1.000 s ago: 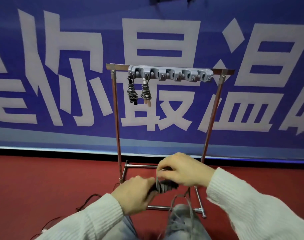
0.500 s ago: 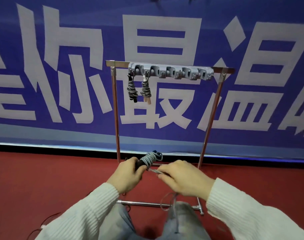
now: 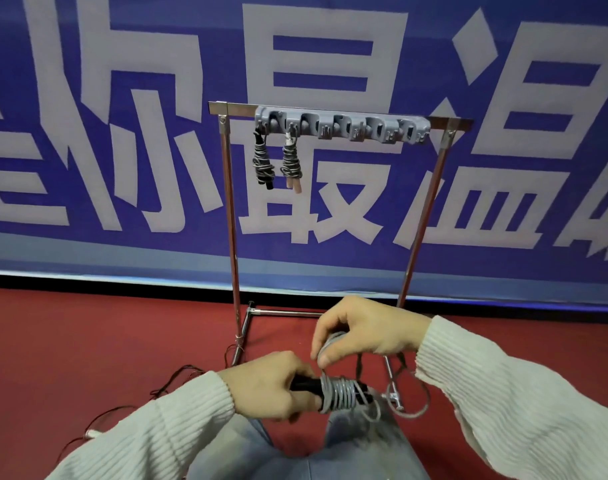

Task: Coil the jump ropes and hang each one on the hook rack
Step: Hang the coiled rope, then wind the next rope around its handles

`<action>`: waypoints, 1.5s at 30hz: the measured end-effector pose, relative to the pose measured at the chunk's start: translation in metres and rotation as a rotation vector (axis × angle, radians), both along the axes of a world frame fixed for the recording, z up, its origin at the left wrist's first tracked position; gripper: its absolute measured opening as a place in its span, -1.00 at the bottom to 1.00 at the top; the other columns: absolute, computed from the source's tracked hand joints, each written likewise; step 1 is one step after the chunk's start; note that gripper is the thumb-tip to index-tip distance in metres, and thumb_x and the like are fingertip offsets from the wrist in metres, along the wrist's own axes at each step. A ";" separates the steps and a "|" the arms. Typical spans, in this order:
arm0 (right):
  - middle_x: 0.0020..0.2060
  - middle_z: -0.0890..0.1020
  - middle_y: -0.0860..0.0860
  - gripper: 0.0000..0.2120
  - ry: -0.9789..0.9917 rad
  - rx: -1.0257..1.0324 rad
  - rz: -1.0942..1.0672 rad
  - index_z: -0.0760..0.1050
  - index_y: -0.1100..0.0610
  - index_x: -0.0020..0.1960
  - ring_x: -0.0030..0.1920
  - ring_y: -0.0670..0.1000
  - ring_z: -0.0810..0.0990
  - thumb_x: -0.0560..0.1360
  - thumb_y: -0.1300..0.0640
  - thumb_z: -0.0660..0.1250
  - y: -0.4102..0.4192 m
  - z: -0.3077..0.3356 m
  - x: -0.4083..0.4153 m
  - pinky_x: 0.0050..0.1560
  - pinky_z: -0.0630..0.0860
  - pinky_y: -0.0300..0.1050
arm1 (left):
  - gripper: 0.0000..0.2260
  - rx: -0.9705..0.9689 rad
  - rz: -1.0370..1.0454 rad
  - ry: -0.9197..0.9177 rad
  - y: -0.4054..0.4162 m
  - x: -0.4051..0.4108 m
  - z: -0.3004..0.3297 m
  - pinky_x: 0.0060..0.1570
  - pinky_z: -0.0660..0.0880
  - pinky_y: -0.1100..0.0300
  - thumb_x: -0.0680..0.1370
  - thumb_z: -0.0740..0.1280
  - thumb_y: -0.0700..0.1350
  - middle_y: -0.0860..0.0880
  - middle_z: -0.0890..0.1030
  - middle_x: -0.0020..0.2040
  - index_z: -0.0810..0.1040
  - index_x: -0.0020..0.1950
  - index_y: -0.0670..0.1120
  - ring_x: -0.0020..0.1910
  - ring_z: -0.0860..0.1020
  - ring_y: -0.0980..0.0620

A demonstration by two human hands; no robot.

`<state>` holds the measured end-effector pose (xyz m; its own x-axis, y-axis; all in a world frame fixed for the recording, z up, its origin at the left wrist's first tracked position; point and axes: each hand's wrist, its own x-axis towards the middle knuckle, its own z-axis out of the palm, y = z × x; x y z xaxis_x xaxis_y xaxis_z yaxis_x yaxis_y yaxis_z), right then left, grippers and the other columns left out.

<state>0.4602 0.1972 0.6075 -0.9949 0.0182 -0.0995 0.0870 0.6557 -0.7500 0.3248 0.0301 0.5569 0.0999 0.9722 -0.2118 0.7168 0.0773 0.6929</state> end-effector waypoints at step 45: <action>-0.35 0.57 -0.11 -0.86 0.346 -0.255 -0.329 0.68 -0.03 0.01 -0.40 -0.13 0.46 0.61 0.14 0.36 -0.011 -0.054 -0.005 -0.33 0.39 -0.20 | -0.64 0.226 0.321 -1.295 -0.020 -0.024 0.025 -0.60 0.06 0.36 0.30 0.57 0.08 -0.15 0.44 -0.37 0.62 -0.12 -0.17 -0.63 0.22 0.14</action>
<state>0.4552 0.1858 0.5540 -0.9161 0.3524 0.1911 -0.0236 0.4285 -0.9032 0.3005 0.0097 0.5815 -0.1318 0.9909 0.0273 -0.4832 -0.0882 0.8710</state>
